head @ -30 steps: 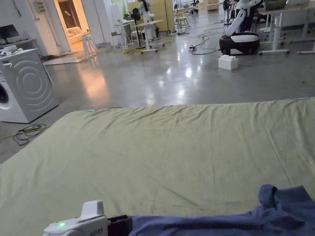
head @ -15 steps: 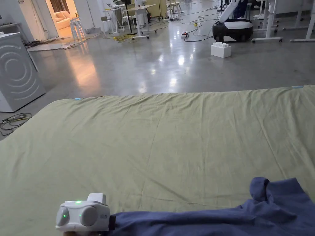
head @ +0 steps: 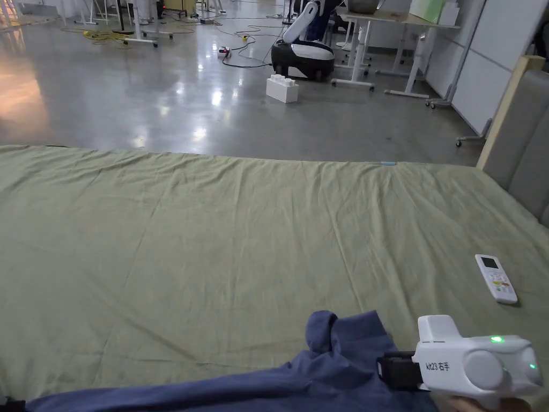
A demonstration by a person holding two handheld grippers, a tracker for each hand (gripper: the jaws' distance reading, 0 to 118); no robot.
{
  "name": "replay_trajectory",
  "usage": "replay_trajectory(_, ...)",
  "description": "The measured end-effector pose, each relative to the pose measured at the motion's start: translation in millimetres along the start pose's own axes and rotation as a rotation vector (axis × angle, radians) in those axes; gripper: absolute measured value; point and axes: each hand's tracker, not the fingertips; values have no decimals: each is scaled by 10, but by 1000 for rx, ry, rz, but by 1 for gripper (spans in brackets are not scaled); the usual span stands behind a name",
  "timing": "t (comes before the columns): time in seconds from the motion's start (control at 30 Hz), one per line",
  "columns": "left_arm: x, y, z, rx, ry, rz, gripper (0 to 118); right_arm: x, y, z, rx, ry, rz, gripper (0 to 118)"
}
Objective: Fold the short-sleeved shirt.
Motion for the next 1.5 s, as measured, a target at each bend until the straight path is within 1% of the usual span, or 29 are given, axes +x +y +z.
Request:
replay_trajectory(0.03, 15, -9, 8, 1, 0, -6, 4, -18, 20, -114, -5, -72, 21, 80)
replay_trajectory(0.07, 1, 3, -10, 2, 2, -20, 4, -40, 33, -173, -3, -108, 43, 80)
replay_trajectory(0.1, 10, -2, -5, 5, 6, -37, 4, -65, 29, -232, -11, -118, 78, 78)
replay_trajectory(0.13, 21, -10, 3, 8, 9, -49, 4, -91, -8, -267, -38, -73, 92, 69)
replay_trajectory(0.17, 25, -17, 12, 10, 10, -54, 4, -151, -68, -237, -20, -29, 79, 55)
replay_trajectory(0.2, 16, -20, 4, 15, 12, -48, 4, -220, -101, -158, 27, -57, 85, 38)
replay_trajectory(0.23, 15, -24, 12, 13, 17, -42, 4, -279, -120, -124, 39, -14, 108, 9)
replay_trajectory(0.27, 21, -23, 39, 18, 19, -38, 4, -314, -146, -119, 9, 30, 103, 0)
replay_trajectory(0.33, -7, 3, 190, 38, -6, -40, 4, -327, -189, 25, 17, 22, 98, 0)
replay_trajectory(0.4, -25, -16, 468, 92, -83, -38, 4, -300, -244, 317, 99, 28, 95, 0)
replay_trajectory(0.47, -91, -92, 796, 180, -110, 4, 4, -203, -317, 654, 164, 76, 31, 0)
replay_trajectory(0.5, -140, -171, 977, 222, -150, -6, 4, -159, -411, 867, 194, 88, 11, 0)
replay_trajectory(0.67, -437, -843, 1581, 278, -244, 23, 4, 61, -1138, 1779, 273, 98, -27, 0)
replay_trajectory(0.73, -530, -1178, 1694, 282, -278, 52, 4, 40, -1514, 2059, 303, 81, -51, 0)
replay_trajectory(0.83, -640, -1602, 1669, 263, -302, 99, 4, 54, -1942, 2162, 281, 87, -101, 0)
replay_trajectory(0.97, -606, -1936, 1424, 229, -229, 29, 4, -10, -2309, 1975, 210, 74, -103, 0)
replay_trajectory(1.0, -652, -1970, 1310, 230, -227, 39, 4, -24, -2375, 1895, 188, 63, -111, 0)
replay_trajectory(1.03, -688, -1991, 1215, 215, -233, 88, 4, -32, -2436, 1832, 173, 59, -137, 0)
replay_trajectory(1.07, -715, -2000, 1171, 228, -217, 126, 5, -33, -2468, 1785, 154, 77, -167, 0)
replay_trajectory(1.1, -744, -2003, 1141, 243, -208, 153, 14, -4, -2487, 1729, 148, 81, -172, 0)
replay_trajectory(1.13, -760, -2003, 1150, 255, -189, 166, 29, -30, -2491, 1730, 166, 60, -156, 3)
replay_trajectory(1.17, -777, -2005, 1159, 267, -168, 164, 51, -53, -2499, 1744, 176, 51, -148, 18)
replay_trajectory(1.2, -798, -2012, 1184, 276, -165, 150, 79, -69, -2498, 1769, 181, 23, -139, 55)
replay_trajectory(1.23, -834, -2028, 1258, 302, -161, 136, 91, -31, -2525, 1791, 180, 10, -140, 77)
replay_trajectory(1.27, -826, -2049, 1380, 340, -153, 122, 94, -14, -2542, 1864, 201, 9, -143, 84)
replay_trajectory(1.33, -800, -2070, 1721, 436, -106, 49, 93, 13, -2533, 2080, 267, -10, -183, 82)
replay_trajectory(1.4, -672, -2094, 2148, 542, -57, -42, 93, 143, -2583, 2230, 371, -17, -216, 82)
replay_trajectory(1.43, -587, -2100, 2379, 595, -72, -77, 93, 143, -2549, 2372, 454, 13, -216, 82)
replay_trajectory(1.5, -380, -2114, 2822, 723, -63, -146, 93, 76, -2448, 2653, 527, 20, -219, 82)
